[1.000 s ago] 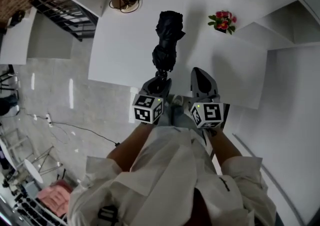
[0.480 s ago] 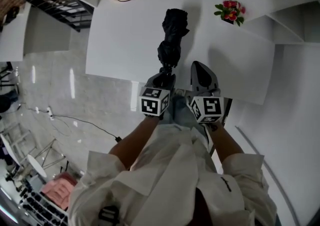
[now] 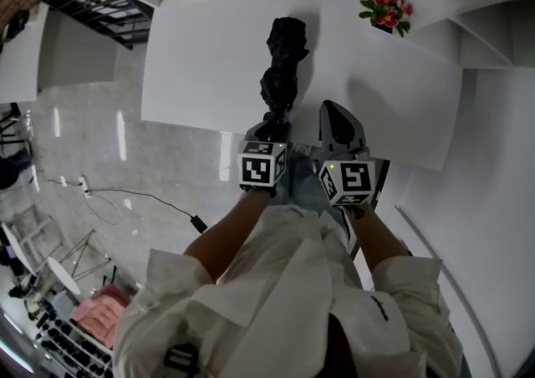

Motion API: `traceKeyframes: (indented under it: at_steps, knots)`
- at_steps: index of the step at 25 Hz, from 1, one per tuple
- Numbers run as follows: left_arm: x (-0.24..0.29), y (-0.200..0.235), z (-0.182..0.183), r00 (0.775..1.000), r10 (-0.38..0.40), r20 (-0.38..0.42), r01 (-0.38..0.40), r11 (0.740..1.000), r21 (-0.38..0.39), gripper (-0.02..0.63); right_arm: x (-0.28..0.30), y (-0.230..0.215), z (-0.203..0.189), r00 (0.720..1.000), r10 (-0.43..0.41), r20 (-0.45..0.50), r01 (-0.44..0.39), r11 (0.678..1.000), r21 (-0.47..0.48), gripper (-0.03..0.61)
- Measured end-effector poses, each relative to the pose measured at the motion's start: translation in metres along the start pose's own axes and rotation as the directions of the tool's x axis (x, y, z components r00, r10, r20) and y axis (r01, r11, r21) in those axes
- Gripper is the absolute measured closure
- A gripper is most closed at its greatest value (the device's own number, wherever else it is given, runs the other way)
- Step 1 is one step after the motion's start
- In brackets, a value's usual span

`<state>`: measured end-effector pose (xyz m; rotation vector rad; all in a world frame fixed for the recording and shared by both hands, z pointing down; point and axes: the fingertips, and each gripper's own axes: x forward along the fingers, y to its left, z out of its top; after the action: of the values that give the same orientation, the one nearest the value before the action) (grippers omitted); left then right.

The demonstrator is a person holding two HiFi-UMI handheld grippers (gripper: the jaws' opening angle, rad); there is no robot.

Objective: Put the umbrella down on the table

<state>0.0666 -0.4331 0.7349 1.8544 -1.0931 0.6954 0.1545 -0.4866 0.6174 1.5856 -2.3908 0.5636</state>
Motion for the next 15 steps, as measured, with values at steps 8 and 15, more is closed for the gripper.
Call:
traceKeyframes:
  at_steps: [8, 15]
  knots:
    - [0.006, 0.011, -0.006, 0.998, 0.051, -0.032, -0.051, 0.999, 0.002, 0.476, -0.006, -0.001, -0.005, 1.0, -0.001, -0.003, 0.001, 1.0, 0.002, 0.56]
    - [0.008, 0.013, -0.007, 0.997, 0.066, -0.039, -0.065, 0.998, 0.008, 0.476, -0.007, 0.002, -0.006, 1.0, 0.005, -0.004, -0.005, 1.0, 0.006, 0.561]
